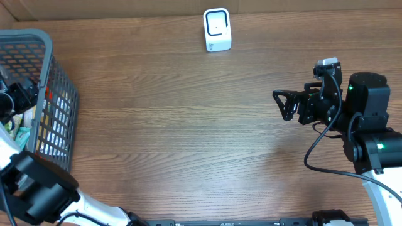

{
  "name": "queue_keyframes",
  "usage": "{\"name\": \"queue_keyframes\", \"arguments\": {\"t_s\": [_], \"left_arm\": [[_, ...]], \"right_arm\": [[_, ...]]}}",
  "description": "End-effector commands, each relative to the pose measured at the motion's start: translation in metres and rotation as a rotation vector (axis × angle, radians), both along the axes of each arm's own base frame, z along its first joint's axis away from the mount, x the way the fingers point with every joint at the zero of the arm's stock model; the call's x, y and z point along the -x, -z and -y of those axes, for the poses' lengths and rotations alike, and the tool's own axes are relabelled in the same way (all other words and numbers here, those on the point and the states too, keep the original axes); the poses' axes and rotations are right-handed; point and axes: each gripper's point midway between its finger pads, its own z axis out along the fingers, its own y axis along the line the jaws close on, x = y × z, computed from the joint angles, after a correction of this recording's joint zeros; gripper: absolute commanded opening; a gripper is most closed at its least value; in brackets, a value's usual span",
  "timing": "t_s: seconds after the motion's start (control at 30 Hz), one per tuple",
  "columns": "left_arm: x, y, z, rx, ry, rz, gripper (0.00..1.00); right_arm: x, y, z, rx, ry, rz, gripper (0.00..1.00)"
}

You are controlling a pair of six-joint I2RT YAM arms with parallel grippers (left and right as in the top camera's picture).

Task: Scan the item barcode
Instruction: 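Reach the left gripper into the grey basket toward the spaghetti pack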

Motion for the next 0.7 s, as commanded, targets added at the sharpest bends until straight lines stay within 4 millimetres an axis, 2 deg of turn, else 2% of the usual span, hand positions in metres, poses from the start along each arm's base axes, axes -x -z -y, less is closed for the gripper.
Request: {"name": "queue_keyframes", "arguments": {"t_s": [0.0, 0.2, 0.43, 0.67], "left_arm": [[-0.005, 0.012, 0.0, 0.007, 0.063, -0.006, 0.96], [0.008, 0.047, -0.022, 0.005, -0.021, -0.11, 0.93], [0.002, 0.084, -0.034, -0.028, 0.078, -0.149, 0.98], [0.01, 0.112, -0.059, -0.11, 0.034, -0.244, 0.95]], "right_arm": [[-0.002, -0.012, -0.002, 0.0, -0.009, 0.032, 1.0], [-0.003, -0.013, -0.002, -0.001, -0.009, 0.039, 1.0], [-0.004, -0.014, -0.002, -0.001, -0.009, 0.043, 1.0], [-0.007, -0.009, -0.002, 0.0, -0.008, 0.03, 1.0]]}}
